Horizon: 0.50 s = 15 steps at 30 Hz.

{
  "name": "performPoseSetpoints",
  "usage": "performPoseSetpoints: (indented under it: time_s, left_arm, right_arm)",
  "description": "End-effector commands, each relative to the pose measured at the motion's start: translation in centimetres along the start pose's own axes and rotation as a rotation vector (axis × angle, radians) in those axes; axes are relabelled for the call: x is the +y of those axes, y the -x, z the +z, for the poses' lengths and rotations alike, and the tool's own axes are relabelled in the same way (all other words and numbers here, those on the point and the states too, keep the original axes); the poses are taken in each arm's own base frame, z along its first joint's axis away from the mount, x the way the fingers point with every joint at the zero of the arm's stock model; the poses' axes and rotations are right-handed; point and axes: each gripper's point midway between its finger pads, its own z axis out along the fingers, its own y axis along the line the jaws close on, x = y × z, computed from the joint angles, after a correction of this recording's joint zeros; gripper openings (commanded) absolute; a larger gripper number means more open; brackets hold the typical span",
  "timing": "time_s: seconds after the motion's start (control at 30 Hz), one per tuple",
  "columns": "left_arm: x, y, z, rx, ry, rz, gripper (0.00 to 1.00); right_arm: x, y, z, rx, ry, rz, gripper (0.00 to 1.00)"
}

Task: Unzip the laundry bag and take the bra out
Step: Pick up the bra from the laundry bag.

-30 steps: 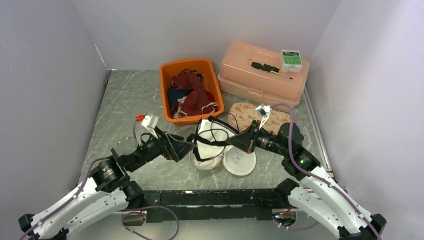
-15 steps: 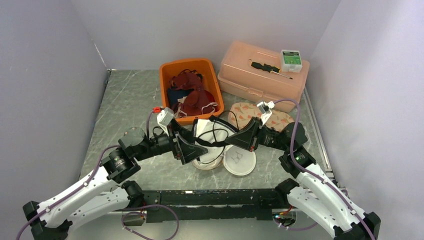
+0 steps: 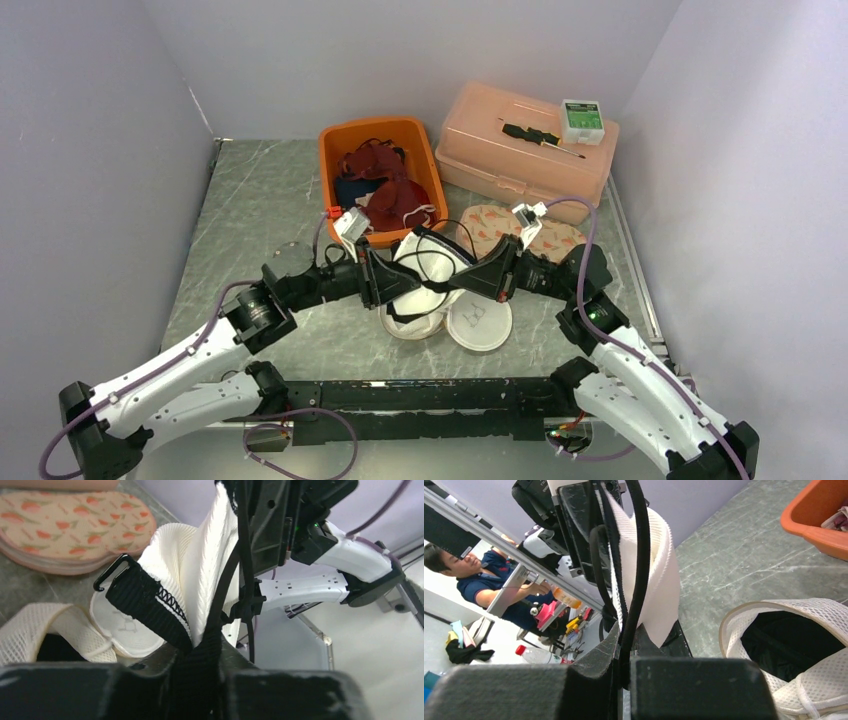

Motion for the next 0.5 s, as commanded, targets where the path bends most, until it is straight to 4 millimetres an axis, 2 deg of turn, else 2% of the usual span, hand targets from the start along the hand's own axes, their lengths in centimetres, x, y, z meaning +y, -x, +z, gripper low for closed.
performPoseSetpoints:
  time_s: [0.0,0.03,0.1,0.13,0.2,0.3,0.33,0.37,0.47]
  left_arm:
    - [-0.4,1.4,0.3,-0.035,0.004,0.007,0.06]
    - [-0.3,1.4,0.3,-0.04,0.012,0.006,0.03]
    - [0.1,1.7,0.2,-0.057,0.032,0.006,0.03]
    - [0.2,1.8,0.1,-0.066,0.041,0.008,0.03]
    - [0.3,2.1,0.0,-0.076,0.055,0.012,0.03]
    - [0.8,2.7,-0.1,-0.095,0.094,0.021,0.03]
    - [0.9,3.2,-0.2,-0.114,0.107,0.025,0.03]
    - [1.2,3.4,-0.3,-0.12,0.128,0.026,0.03]
    - [2.4,4.5,-0.8,-0.163,0.215,0.027,0.03]
  right_arm:
    - [-0.2,0.7,-0.2,-0.041,-0.025,-0.059,0.0]
    - [-0.4,0.7,-0.3,-0.039,-0.042,-0.062,0.03]
    - [-0.7,0.6,-0.5,-0.03,-0.075,-0.075,0.3]
    - [-0.8,0.6,-0.7,-0.03,-0.093,-0.084,0.46]
    - [-1.3,0.8,-1.1,-0.036,-0.142,-0.101,0.64]
    - [-2.2,1.0,-2.1,-0.039,-0.25,-0.132,0.79]
    - [-2.5,1.2,-2.5,-0.044,-0.288,-0.144,0.91]
    - [-2.5,1.5,-2.9,-0.053,-0.321,-0.161,0.97]
    - [-2.4,2.4,-4.4,-0.082,-0.405,-0.212,1.0]
